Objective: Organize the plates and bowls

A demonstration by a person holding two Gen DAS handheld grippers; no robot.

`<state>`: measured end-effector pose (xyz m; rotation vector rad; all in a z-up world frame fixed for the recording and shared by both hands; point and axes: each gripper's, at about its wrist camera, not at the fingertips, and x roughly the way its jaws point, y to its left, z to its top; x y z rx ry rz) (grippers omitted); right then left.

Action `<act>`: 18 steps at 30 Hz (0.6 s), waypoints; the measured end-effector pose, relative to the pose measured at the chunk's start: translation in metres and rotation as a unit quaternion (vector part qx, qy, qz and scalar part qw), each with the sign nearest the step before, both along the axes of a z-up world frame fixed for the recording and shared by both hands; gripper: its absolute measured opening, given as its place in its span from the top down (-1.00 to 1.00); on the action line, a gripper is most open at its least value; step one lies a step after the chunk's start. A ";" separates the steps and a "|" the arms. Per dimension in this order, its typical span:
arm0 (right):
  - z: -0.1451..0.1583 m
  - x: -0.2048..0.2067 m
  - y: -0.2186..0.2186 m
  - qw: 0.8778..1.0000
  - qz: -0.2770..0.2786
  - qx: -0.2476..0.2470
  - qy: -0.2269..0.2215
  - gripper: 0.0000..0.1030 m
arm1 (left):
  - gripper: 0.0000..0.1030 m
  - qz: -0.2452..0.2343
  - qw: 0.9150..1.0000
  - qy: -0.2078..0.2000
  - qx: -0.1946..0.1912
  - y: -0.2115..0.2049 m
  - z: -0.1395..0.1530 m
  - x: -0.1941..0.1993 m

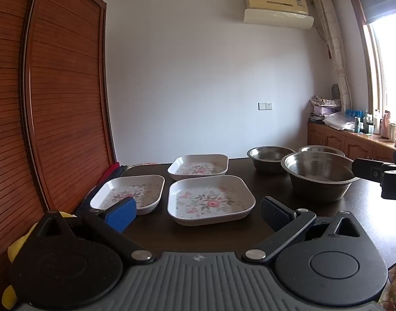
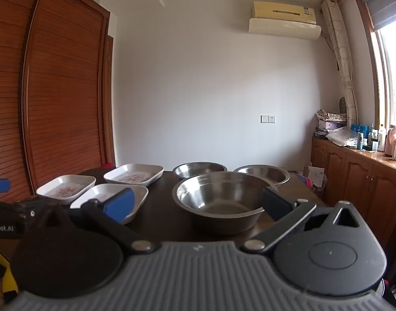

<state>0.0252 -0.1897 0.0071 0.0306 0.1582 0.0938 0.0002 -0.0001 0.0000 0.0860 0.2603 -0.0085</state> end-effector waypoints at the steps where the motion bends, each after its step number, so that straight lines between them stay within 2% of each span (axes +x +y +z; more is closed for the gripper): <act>1: 0.000 0.000 0.000 1.000 0.000 -0.001 0.004 -1.00 | -1.00 0.001 1.000 0.000 0.000 0.000 0.000 0.000; 18: -0.001 0.000 -0.001 1.000 -0.001 0.002 0.001 -1.00 | -1.00 0.001 1.000 -0.002 0.000 0.003 0.001 -0.001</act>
